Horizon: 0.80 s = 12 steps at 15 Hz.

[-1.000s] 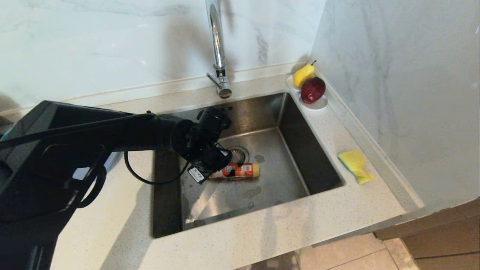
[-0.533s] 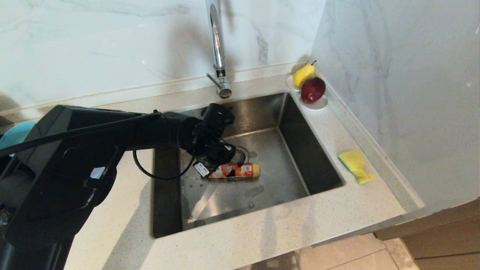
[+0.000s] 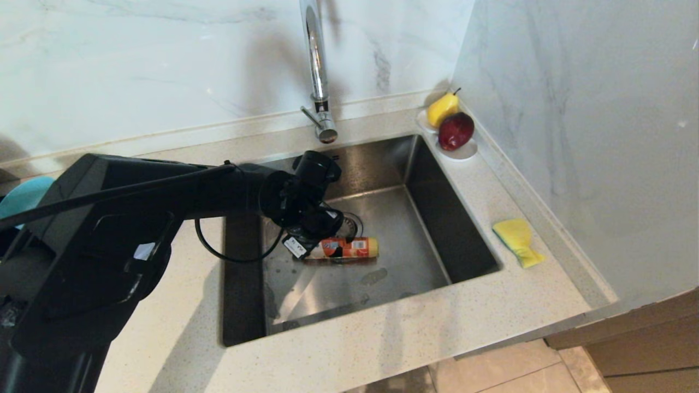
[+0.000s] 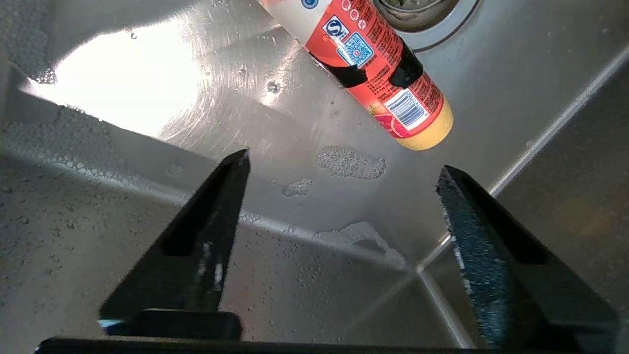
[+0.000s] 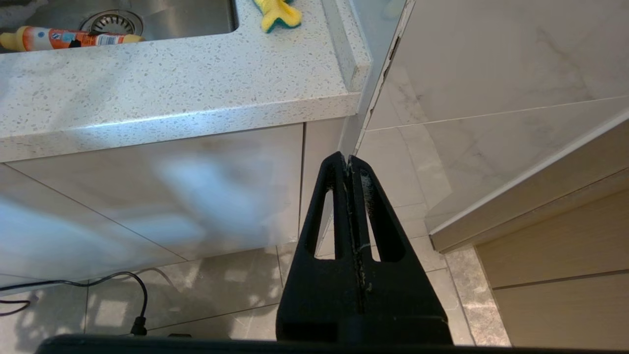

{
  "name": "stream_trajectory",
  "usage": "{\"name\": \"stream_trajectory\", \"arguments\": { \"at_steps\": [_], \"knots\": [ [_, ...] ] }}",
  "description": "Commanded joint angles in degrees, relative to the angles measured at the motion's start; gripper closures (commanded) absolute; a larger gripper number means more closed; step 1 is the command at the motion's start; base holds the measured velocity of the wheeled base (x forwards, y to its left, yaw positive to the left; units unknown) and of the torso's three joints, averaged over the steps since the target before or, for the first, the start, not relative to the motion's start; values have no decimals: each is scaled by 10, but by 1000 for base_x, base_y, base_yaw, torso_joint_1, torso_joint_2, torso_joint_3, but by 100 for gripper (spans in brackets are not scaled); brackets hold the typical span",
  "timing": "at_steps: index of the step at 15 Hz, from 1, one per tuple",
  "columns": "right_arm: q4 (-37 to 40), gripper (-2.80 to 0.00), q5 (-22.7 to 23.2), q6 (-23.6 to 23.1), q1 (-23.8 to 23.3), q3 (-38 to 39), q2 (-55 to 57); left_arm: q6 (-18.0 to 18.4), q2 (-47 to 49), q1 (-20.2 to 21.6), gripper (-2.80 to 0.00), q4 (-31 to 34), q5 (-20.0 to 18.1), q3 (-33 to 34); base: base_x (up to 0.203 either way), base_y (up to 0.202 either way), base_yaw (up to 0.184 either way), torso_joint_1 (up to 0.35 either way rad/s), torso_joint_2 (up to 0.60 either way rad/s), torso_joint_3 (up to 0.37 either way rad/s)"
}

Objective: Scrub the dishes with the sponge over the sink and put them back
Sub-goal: Place the bowl on the plate

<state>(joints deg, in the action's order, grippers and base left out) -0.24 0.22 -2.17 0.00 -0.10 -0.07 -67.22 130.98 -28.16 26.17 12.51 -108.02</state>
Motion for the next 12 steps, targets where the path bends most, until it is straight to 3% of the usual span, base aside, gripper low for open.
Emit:
{"name": "stream_trajectory", "arguments": {
  "at_steps": [1,4,7,12],
  "knots": [
    [0,0,0,0,0,0,1,-4,-11,0,-280,1,-8,0,0,0,0,0,0,0],
    [0,0,0,0,0,0,1,-9,-32,0,-280,-13,-43,0,0,0,0,0,0,0],
    [0,0,0,0,0,0,1,-14,-24,-1,-280,-31,-50,0,0,0,0,0,0,0],
    [0,0,0,0,0,0,1,-28,-21,8,-280,-75,-112,0,0,0,0,0,0,0]
  ]
}}
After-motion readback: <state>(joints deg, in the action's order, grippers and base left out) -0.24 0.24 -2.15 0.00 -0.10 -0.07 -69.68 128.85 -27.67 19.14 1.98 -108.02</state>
